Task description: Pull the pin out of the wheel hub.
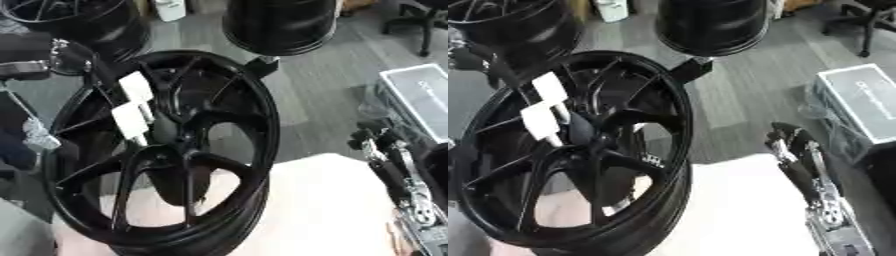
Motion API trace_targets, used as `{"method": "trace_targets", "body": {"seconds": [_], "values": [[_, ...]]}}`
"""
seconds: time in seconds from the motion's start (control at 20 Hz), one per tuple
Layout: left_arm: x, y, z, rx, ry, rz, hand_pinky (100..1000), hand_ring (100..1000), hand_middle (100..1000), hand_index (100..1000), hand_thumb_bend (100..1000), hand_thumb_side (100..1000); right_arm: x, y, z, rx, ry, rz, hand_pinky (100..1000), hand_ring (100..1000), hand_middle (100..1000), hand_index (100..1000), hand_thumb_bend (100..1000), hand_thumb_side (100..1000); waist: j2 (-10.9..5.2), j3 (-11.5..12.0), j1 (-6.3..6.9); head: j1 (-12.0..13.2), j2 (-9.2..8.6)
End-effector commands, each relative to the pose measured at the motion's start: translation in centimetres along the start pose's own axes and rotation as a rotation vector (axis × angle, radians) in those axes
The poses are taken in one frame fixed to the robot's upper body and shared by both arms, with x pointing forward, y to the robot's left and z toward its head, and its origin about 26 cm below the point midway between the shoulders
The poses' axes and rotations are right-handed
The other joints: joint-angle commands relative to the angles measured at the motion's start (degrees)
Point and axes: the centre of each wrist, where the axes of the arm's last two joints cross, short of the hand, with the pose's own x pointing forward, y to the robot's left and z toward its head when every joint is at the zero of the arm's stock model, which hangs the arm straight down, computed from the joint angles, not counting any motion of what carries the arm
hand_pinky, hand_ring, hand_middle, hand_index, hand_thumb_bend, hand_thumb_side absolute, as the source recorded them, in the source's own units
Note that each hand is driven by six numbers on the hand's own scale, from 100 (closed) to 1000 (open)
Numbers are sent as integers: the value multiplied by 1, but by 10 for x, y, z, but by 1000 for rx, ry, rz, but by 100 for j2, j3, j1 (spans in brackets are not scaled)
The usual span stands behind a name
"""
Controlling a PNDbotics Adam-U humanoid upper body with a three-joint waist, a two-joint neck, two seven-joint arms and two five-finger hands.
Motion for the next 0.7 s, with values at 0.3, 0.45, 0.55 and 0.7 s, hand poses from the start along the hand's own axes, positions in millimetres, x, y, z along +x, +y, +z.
{"method": "trace_targets", "body": {"seconds": [0.3, 0.45, 0.55, 0.7], "values": [[-10, 0, -7, -165, -80, -116, 556, 468, 713, 852, 655, 456, 6, -5, -6, 14, -30, 17, 681, 612, 588, 749, 100, 555, -89, -38, -17, -22, -81], [-11, -1, -10, -157, -75, -119, 553, 466, 728, 855, 658, 453, 7, -4, -7, 16, -32, 16, 681, 612, 588, 749, 100, 554, -87, -51, -20, -23, -87], [-13, -2, -12, -152, -70, -119, 550, 462, 728, 854, 661, 449, 7, -4, -7, 17, -33, 14, 681, 612, 588, 749, 100, 554, -86, -60, -21, -19, -93], [-15, -5, -17, -154, -70, -116, 546, 457, 719, 848, 653, 440, 7, -3, -8, 20, -35, 12, 681, 612, 588, 749, 100, 553, -84, -79, -22, -10, -105]]}}
